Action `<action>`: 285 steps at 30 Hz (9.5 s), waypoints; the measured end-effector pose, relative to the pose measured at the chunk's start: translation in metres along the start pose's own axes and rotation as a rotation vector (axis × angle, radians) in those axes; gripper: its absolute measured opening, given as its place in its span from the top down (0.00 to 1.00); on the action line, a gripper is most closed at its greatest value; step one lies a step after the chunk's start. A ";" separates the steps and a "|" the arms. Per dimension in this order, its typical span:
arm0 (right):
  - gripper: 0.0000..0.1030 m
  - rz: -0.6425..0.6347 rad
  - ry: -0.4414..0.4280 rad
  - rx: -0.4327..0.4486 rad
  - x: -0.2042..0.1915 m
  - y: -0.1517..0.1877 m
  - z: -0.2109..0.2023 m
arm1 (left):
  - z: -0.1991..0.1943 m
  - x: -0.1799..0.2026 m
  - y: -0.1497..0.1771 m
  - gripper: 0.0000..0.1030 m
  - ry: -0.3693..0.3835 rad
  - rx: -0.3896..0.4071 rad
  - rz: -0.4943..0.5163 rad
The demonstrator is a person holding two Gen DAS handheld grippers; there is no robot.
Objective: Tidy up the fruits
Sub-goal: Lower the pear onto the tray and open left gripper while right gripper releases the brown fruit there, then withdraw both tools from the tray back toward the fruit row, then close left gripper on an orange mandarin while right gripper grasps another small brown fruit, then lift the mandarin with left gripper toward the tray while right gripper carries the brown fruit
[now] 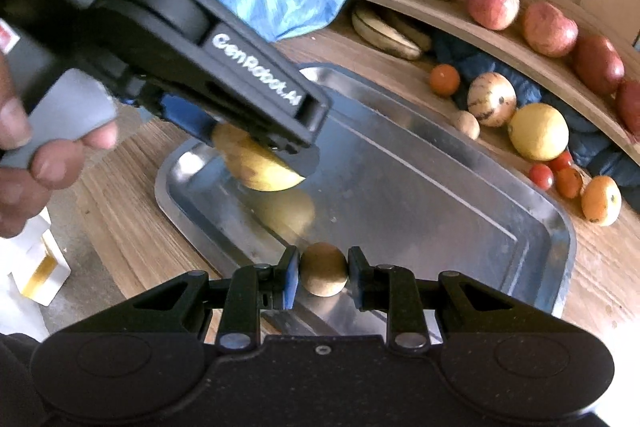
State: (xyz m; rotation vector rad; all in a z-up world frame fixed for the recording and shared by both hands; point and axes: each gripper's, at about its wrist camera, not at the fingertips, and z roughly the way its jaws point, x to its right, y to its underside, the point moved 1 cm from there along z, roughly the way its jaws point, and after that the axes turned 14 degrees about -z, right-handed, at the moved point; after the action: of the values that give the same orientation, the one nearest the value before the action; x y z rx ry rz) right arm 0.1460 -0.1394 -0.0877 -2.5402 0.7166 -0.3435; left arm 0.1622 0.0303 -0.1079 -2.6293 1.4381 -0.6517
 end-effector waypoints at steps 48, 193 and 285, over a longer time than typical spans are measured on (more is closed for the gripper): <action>0.25 0.115 0.002 0.026 0.013 0.037 -0.031 | -0.026 0.014 0.028 0.02 -0.071 0.065 0.163; 0.36 0.410 0.170 -0.038 0.139 -0.073 0.080 | 0.130 0.099 -0.157 0.31 0.051 -0.078 0.248; 0.70 0.515 0.103 -0.021 0.083 0.049 -0.031 | 0.040 0.073 0.008 0.68 0.071 -0.079 0.257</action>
State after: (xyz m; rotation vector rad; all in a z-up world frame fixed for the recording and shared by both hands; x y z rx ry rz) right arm 0.1833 -0.2333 -0.0774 -2.2590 1.3744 -0.2885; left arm 0.2061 -0.0397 -0.1226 -2.4367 1.8162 -0.6769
